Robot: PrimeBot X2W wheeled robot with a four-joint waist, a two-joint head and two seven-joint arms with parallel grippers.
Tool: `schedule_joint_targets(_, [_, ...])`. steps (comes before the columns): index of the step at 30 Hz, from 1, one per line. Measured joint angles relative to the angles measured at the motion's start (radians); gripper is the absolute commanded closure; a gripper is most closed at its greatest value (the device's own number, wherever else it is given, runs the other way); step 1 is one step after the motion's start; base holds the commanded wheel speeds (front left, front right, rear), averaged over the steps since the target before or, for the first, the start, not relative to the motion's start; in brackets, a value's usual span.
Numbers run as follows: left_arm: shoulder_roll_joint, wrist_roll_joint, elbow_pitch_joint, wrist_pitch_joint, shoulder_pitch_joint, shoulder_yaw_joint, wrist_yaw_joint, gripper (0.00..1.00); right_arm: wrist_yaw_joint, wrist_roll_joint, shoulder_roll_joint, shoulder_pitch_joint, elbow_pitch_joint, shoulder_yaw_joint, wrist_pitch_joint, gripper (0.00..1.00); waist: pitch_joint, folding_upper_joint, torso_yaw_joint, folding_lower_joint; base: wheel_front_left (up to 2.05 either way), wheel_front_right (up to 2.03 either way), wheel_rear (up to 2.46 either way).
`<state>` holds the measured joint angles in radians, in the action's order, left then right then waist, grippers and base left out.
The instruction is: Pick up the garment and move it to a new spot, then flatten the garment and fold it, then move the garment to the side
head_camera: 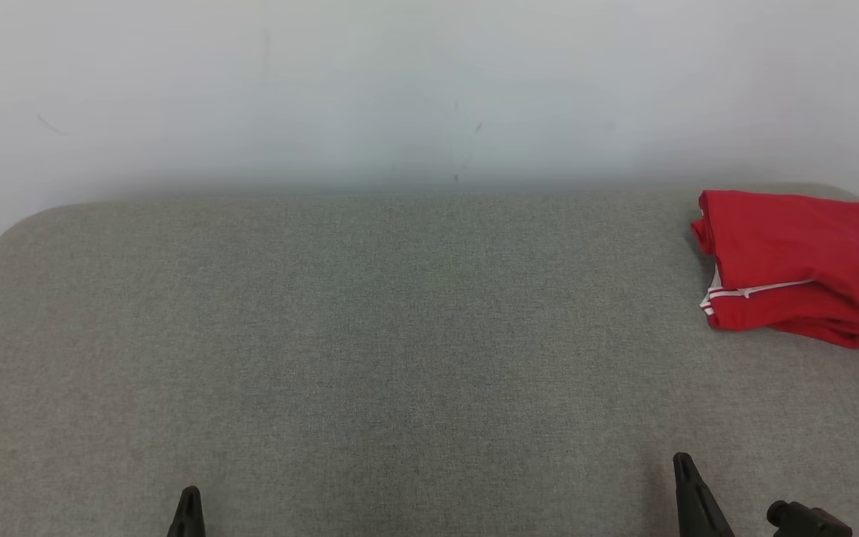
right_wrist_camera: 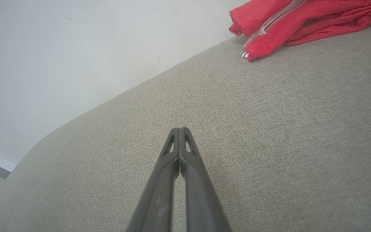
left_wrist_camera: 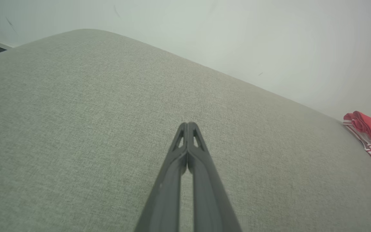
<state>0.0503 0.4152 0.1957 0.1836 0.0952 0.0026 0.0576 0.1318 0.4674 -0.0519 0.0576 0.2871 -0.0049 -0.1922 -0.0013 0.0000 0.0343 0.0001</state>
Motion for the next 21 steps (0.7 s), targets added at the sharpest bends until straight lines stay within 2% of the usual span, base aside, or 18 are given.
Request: schedule_joint_targets(21, [0.0, 0.332, 0.015, -0.081, -0.054, 0.031, 0.022, 1.0, 0.0, 0.322, -0.002, -0.042, -0.011, -0.025, 0.079, 1.0, 0.001, 0.0, -0.007, 0.0, 0.0, 0.0, 0.0])
